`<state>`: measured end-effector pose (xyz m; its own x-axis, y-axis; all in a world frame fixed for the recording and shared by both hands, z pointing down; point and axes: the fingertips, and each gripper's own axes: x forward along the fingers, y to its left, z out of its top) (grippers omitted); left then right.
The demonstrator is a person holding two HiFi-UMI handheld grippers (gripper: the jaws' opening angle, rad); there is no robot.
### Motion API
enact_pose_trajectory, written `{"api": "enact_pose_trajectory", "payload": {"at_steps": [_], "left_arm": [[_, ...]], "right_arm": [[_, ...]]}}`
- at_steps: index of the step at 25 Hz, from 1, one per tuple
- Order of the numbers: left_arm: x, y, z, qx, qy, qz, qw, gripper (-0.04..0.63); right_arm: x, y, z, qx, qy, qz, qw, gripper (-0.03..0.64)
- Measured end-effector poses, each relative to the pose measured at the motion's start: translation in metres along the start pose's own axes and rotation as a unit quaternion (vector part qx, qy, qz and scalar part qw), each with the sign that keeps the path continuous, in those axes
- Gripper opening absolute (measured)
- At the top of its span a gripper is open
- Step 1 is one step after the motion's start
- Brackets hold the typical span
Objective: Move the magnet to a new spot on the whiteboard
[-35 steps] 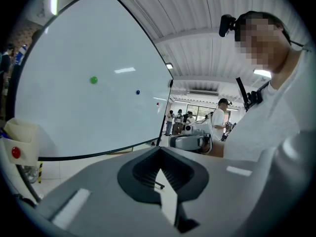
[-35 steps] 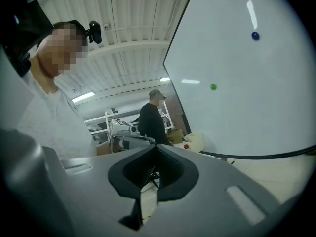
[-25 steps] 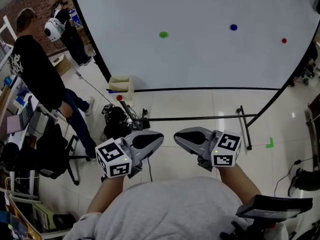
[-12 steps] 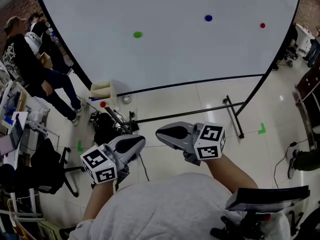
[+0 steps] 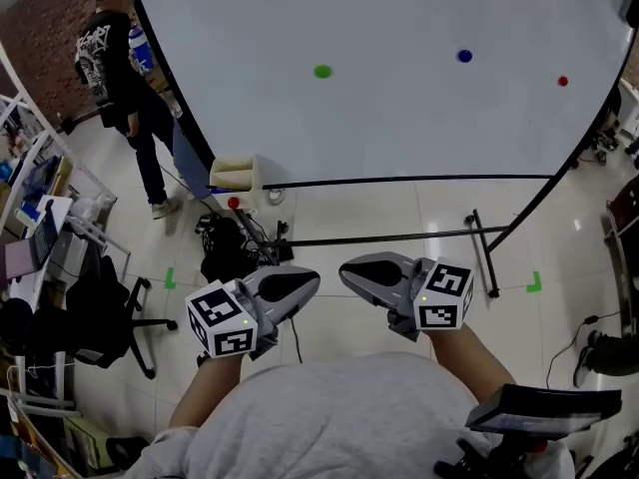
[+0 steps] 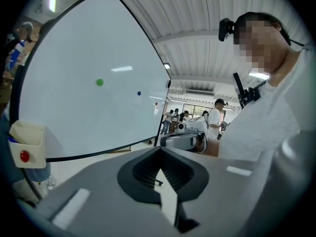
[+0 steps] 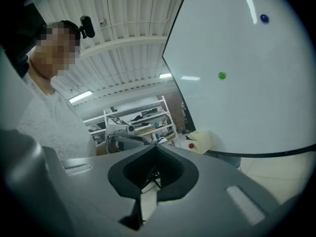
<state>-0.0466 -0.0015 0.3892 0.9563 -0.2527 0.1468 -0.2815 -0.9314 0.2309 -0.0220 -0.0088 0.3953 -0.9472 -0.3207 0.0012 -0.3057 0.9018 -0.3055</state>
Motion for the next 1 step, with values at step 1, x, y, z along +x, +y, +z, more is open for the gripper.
{"api": "enact_pose_trajectory", "payload": {"at_steps": [1], "left_arm": [[0.0002, 0.0004, 0.0002, 0.0, -0.001, 0.0, 1.0, -0.018]], "right_arm": [[-0.0001, -0.0003, -0.0001, 0.0, 0.001, -0.001, 1.0, 0.003]]}}
